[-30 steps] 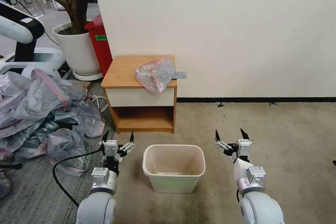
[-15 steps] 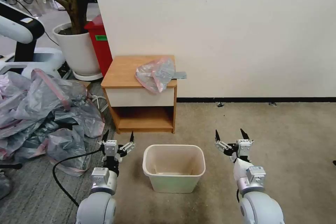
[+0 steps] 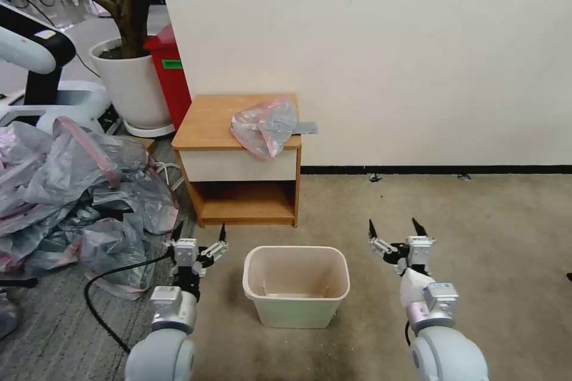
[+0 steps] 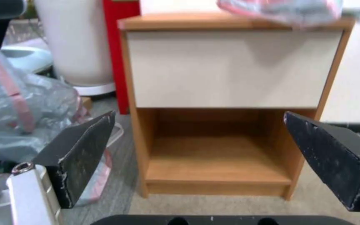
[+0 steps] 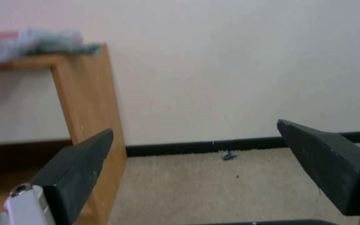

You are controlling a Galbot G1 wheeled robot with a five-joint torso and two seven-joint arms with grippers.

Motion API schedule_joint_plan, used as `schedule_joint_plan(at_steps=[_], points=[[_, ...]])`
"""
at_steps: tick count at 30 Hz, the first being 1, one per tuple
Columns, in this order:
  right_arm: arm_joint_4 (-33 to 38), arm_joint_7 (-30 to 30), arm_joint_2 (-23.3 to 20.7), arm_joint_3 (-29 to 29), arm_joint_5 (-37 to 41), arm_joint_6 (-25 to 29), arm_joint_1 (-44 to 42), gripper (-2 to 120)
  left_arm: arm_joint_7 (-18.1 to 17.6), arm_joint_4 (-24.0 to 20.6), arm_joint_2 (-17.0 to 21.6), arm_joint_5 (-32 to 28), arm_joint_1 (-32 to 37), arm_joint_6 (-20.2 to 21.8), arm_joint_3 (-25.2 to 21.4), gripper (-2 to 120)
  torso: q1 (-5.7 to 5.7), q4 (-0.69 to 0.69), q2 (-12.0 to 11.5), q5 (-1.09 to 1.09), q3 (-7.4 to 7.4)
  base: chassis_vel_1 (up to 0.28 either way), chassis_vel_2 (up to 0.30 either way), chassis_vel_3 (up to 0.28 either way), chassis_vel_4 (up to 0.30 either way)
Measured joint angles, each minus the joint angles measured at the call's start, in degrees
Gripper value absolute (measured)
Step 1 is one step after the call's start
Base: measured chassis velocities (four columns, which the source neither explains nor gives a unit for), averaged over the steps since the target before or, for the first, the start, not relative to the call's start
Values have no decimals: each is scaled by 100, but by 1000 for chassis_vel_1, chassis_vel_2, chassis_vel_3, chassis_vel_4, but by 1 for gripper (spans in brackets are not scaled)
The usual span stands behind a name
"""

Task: Pick up the garbage bag from the table and place it over the trash can.

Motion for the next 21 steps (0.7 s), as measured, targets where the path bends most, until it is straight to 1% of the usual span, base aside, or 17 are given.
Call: schedule_joint_plan(at_steps=[1,5,6,7,8,9,11,12,14,21], points=[[0,0,0,0,0,0,0,100,0,0,0,0,0,0,0,100,0,0,0,0,0,0,0,0,0],[813,98,65,191,452,-470,-313,100,16,-855,-83,-494,530,399,-230,100,0,0,0,0,0,0,0,0,0],[813,98,65,191,452,-470,-313,100,16,-855,-83,-494,530,399,-230,100,0,0,0,0,0,0,0,0,0],[1045,127,82,246,580,-607,-402,100,61,-1006,-82,-602,630,418,-273,100,0,2,0,2,0,0,0,0,0],[1237,146,97,289,687,-716,-474,100,100,-1061,-73,-657,678,418,-292,100,0,1,0,2,0,0,0,0,0],[1440,163,111,338,836,-812,-562,100,138,-1069,-58,-678,696,404,-301,100,0,0,0,-3,0,0,0,0,0],[1508,159,115,342,946,-822,-605,100,179,-1066,-37,-684,699,372,-306,100,0,-1,0,-4,-1,0,0,0,0],[1514,150,115,340,1014,-810,-623,100,221,-1041,-12,-684,699,333,-313,100,0,-1,0,1,-1,0,0,0,0],[1471,131,101,327,1047,-728,-611,100,272,-970,35,-673,687,278,-317,100,0,0,0,-2,0,0,0,0,0],[1251,96,52,179,1148,-523,-473,100,285,-833,102,-657,628,197,-325,100,0,-1,0,0,0,0,0,0,0]])
